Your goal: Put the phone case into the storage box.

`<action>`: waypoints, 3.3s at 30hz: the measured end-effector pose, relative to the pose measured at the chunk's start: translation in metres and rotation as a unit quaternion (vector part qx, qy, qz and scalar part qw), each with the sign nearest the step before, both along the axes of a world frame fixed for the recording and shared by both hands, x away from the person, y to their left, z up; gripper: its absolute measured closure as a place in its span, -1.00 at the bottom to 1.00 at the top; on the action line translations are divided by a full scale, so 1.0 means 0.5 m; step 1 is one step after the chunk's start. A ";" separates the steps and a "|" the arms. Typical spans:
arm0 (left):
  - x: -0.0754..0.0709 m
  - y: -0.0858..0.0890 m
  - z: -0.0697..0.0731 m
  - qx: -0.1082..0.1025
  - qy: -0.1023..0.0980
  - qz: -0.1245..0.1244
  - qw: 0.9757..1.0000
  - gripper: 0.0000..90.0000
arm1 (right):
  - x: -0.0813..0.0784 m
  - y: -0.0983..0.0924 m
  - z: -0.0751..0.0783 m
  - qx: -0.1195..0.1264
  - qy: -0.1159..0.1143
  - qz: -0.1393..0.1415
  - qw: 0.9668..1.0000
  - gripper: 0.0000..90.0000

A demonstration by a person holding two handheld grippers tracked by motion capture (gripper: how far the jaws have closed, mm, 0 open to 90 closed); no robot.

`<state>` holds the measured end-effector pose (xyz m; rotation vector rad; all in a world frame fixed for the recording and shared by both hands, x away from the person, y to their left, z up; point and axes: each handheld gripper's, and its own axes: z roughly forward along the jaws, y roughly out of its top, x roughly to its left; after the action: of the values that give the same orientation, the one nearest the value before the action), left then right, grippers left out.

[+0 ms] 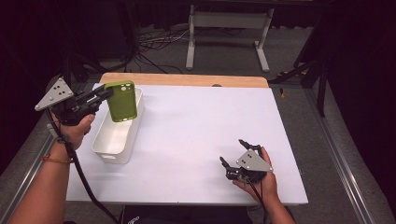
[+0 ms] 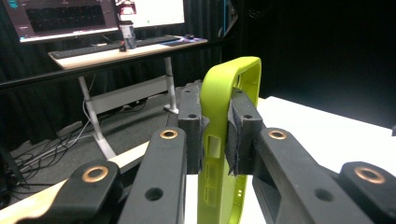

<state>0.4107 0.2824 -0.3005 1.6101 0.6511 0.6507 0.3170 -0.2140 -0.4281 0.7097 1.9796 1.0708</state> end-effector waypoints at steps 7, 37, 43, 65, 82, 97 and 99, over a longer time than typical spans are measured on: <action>0.040 0.017 -0.007 0.002 0.011 0.015 1.000 0.75 | 0.001 0.000 -0.001 0.002 0.001 -0.002 1.000 -0.64; 0.202 0.007 -0.094 0.040 0.048 0.020 0.998 0.75 | -0.020 0.010 -0.013 0.007 0.025 -0.027 0.999 -0.63; 0.224 0.002 -0.114 0.042 0.055 0.022 0.997 0.75 | -0.024 0.020 -0.011 -0.005 0.019 -0.026 0.999 -0.63; 0.283 0.008 -0.177 0.046 0.072 0.026 0.996 0.75 | -0.017 0.024 -0.002 -0.007 0.009 -0.011 1.000 -0.63; 0.304 0.003 -0.201 0.118 0.087 0.079 0.986 0.46 | -0.015 0.026 -0.004 -0.013 0.013 -0.001 1.000 -0.63; 0.309 0.003 -0.196 0.141 0.113 0.091 0.979 0.00 | -0.016 0.027 -0.005 -0.018 0.021 0.009 1.000 -0.64; 0.308 0.005 -0.194 0.143 0.114 0.089 0.979 -0.04 | -0.015 0.026 -0.005 -0.019 0.022 0.007 1.000 -0.63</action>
<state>0.5645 0.2849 -0.3976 1.9284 0.9109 0.7206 0.3092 -0.2009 -0.4306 0.7052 2.0395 1.0309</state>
